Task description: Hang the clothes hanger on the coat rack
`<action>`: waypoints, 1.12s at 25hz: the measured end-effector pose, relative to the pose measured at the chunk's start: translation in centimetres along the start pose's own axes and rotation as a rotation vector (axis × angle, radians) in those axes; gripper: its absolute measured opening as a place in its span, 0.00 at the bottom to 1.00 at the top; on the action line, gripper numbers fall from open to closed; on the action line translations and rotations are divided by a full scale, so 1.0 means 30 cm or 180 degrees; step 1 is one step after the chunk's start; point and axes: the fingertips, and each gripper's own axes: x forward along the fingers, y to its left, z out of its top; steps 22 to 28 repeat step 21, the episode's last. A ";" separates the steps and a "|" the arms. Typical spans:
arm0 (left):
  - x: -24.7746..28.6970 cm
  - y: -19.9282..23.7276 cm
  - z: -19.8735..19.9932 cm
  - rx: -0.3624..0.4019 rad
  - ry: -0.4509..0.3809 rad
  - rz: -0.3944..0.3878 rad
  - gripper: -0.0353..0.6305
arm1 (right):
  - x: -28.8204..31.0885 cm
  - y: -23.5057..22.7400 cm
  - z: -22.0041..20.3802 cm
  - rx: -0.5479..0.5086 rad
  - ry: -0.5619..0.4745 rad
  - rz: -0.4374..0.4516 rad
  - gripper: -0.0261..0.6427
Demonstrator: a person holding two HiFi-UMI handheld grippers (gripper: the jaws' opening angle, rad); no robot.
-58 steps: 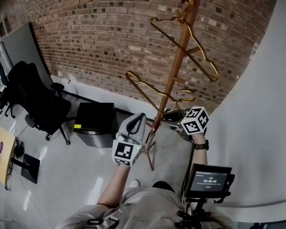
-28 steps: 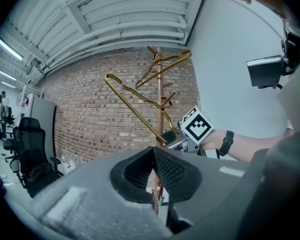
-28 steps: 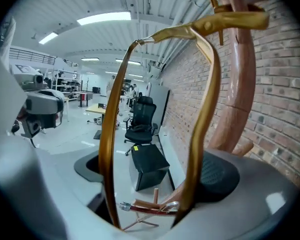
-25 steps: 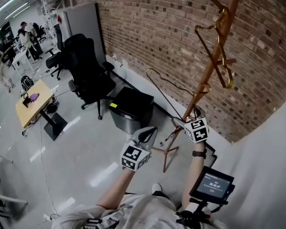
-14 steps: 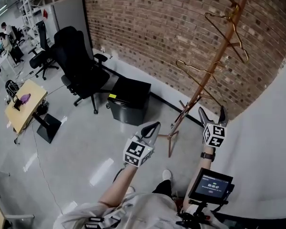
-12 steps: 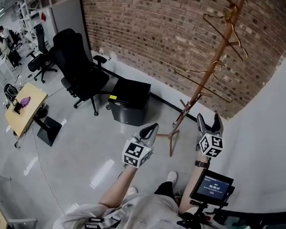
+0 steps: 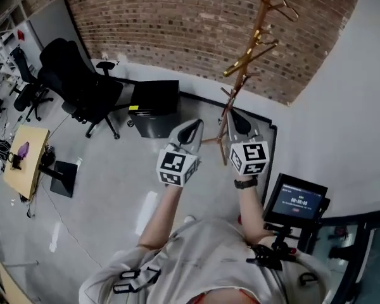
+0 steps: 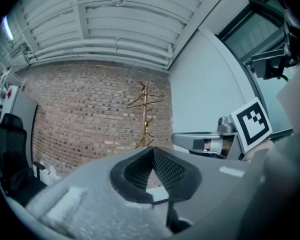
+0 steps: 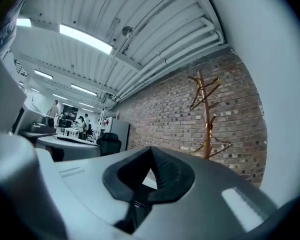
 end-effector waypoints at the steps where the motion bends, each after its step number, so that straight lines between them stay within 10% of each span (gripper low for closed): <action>1: 0.008 0.004 0.030 0.0051 -0.0042 -0.0019 0.06 | 0.014 0.006 0.038 -0.0025 -0.0042 0.0008 0.05; 28: 0.119 -0.223 -0.034 0.0028 0.0094 -0.0264 0.06 | -0.159 -0.145 -0.005 0.0026 0.0065 -0.0088 0.05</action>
